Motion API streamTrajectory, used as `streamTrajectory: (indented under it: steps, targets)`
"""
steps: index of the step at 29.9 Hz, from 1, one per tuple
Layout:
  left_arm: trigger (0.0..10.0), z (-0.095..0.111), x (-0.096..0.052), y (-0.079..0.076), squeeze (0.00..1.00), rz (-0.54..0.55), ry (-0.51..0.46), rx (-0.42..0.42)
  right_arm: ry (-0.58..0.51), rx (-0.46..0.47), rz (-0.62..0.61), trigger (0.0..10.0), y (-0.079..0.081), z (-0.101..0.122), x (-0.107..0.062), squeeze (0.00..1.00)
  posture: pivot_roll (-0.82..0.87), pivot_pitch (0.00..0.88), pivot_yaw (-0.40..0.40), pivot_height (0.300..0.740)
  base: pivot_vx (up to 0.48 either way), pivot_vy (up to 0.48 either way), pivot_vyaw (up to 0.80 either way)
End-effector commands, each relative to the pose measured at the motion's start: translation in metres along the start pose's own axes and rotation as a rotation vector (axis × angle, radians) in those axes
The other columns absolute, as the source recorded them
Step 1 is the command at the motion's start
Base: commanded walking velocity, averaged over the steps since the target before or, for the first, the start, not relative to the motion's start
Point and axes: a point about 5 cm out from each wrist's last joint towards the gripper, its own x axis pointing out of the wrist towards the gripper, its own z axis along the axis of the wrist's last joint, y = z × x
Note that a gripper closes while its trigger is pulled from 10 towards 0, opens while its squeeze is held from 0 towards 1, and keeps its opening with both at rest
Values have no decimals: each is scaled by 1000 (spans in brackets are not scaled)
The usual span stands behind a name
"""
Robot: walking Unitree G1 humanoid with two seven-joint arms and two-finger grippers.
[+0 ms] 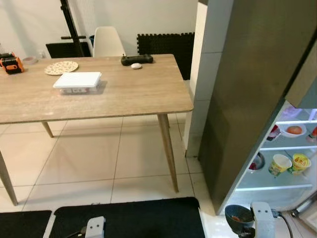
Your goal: Restocking fridge
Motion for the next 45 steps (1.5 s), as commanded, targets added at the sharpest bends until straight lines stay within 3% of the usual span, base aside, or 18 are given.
streamTrajectory:
  steps: [1, 15, 30, 45]
  targets:
    - [10000, -5, -1, -1, 0, -2, 21, -5, 22, -4, -20, 10000, -5, -5, -2, 0, -102, 0, -15, 740, 0, -416, 0]
    - [10000, -4, 0, -3, 0, -16, 22, 1, 0, -2, -23, 10000, -5, -1, -1, 0, -96, 0, -15, 740, 0, -428, 0]
    - [10000, -4, 0, -3, 0, -21, 26, 9, -157, -69, 38, 10000, 6, 47, 9, 0, -93, 0, -14, 740, 0, -430, 0]
    - [10000, -2, 1, -4, 0, -29, 29, 30, -313, -142, 207, 10000, 36, 93, 13, 0, -94, 0, -13, 740, 0, -432, 0]
